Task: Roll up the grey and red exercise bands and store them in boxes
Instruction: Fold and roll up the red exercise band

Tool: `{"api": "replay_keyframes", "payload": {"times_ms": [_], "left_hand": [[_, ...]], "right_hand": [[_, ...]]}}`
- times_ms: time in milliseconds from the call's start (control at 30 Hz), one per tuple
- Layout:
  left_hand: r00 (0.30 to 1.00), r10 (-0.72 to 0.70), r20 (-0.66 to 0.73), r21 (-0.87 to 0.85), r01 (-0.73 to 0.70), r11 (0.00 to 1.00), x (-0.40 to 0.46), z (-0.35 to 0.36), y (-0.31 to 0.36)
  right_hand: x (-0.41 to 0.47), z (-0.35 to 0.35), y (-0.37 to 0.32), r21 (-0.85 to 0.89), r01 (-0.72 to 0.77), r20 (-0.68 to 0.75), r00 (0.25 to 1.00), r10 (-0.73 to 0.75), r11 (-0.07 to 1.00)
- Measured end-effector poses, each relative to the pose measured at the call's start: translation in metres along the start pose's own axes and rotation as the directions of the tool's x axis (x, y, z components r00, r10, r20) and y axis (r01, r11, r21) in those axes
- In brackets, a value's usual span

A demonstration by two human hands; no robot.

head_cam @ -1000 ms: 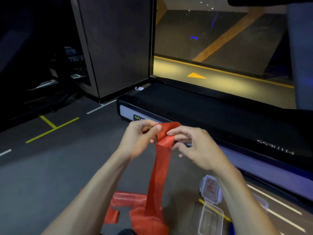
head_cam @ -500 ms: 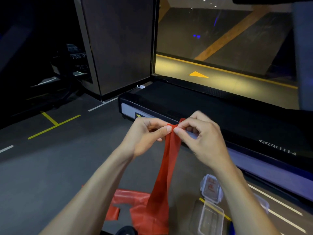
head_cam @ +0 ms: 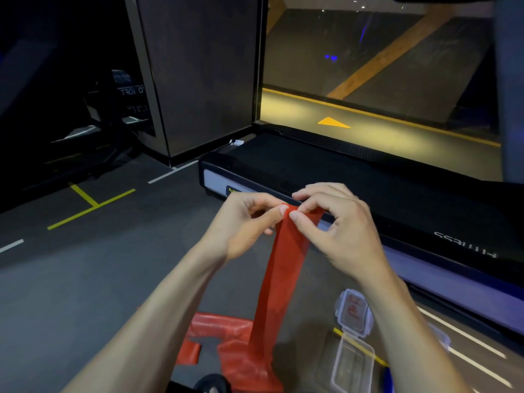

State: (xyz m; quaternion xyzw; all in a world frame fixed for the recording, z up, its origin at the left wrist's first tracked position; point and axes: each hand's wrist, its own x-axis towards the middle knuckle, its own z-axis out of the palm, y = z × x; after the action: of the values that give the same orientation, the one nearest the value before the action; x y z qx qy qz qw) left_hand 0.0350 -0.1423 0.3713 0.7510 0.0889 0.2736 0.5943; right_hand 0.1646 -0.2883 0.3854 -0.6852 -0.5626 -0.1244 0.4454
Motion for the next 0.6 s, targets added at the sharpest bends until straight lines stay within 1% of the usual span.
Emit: {"api": "replay_keyframes", "payload": {"times_ms": [333,600], "left_hand": [[0.992,0.024,0.125,-0.010,-0.023,1.000,-0.0017,-0.0007,-0.0001],[0.988,0.041,0.149,-0.031,-0.037,0.999,-0.0007,-0.0011,-0.0006]], "right_hand": [[-0.0002,-0.0043,0.0021,0.050,-0.052,0.005,0.999,0.051,0.997],[-0.0013,-0.0060,0.0001,0.046,-0.068,-0.006,0.998,0.068,0.997]]}}
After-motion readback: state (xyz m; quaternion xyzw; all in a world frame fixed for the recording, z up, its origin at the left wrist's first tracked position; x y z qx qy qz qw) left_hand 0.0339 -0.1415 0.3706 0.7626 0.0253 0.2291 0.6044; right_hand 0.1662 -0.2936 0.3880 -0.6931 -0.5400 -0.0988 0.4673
